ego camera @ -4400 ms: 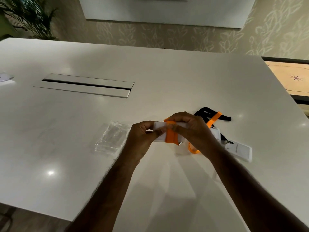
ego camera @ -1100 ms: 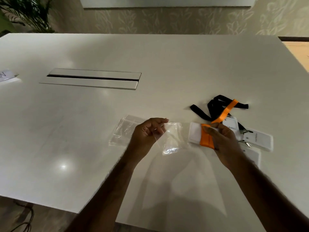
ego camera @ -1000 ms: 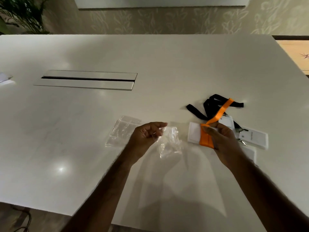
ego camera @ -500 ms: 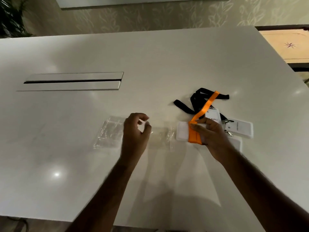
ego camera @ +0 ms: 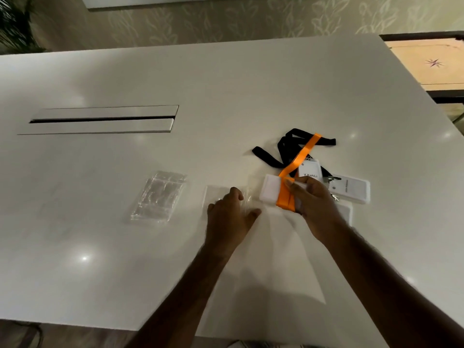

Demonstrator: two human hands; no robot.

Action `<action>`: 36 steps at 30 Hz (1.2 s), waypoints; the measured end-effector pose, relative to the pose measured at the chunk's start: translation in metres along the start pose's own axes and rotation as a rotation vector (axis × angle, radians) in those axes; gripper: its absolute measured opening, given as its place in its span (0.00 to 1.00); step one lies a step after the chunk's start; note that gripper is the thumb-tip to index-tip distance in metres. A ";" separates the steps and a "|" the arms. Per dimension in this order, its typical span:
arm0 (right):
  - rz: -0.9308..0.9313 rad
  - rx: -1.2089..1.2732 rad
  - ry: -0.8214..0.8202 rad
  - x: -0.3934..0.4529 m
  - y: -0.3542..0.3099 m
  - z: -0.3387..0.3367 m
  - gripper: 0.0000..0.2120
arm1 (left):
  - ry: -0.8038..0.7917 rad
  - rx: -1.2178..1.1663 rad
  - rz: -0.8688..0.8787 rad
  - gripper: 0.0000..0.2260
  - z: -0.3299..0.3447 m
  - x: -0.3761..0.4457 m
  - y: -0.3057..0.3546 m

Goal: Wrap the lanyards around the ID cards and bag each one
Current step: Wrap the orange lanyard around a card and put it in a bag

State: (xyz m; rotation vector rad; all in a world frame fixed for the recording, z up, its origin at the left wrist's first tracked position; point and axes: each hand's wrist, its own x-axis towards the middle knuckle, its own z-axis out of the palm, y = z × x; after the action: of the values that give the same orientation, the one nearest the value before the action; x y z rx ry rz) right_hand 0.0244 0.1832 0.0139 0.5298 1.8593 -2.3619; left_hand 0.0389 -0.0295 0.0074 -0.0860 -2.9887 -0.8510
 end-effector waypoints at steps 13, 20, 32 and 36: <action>0.021 -0.084 -0.062 -0.004 0.000 -0.002 0.11 | -0.022 -0.117 -0.137 0.04 -0.009 0.004 0.005; 0.004 -0.188 -0.122 -0.006 -0.001 0.013 0.11 | -0.017 -0.146 -0.161 0.06 -0.013 0.003 0.005; 0.005 -0.474 -0.188 0.000 -0.009 0.018 0.15 | 0.051 -0.145 -0.124 0.07 -0.016 0.005 0.009; 0.008 -0.463 -0.174 0.001 -0.009 0.019 0.15 | 0.109 -0.144 -0.100 0.04 -0.016 0.004 0.011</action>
State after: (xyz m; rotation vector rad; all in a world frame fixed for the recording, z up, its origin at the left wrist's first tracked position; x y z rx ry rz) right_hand 0.0175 0.1677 0.0255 0.2713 2.2053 -1.8066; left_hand 0.0361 -0.0284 0.0268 0.1043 -2.8479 -1.0446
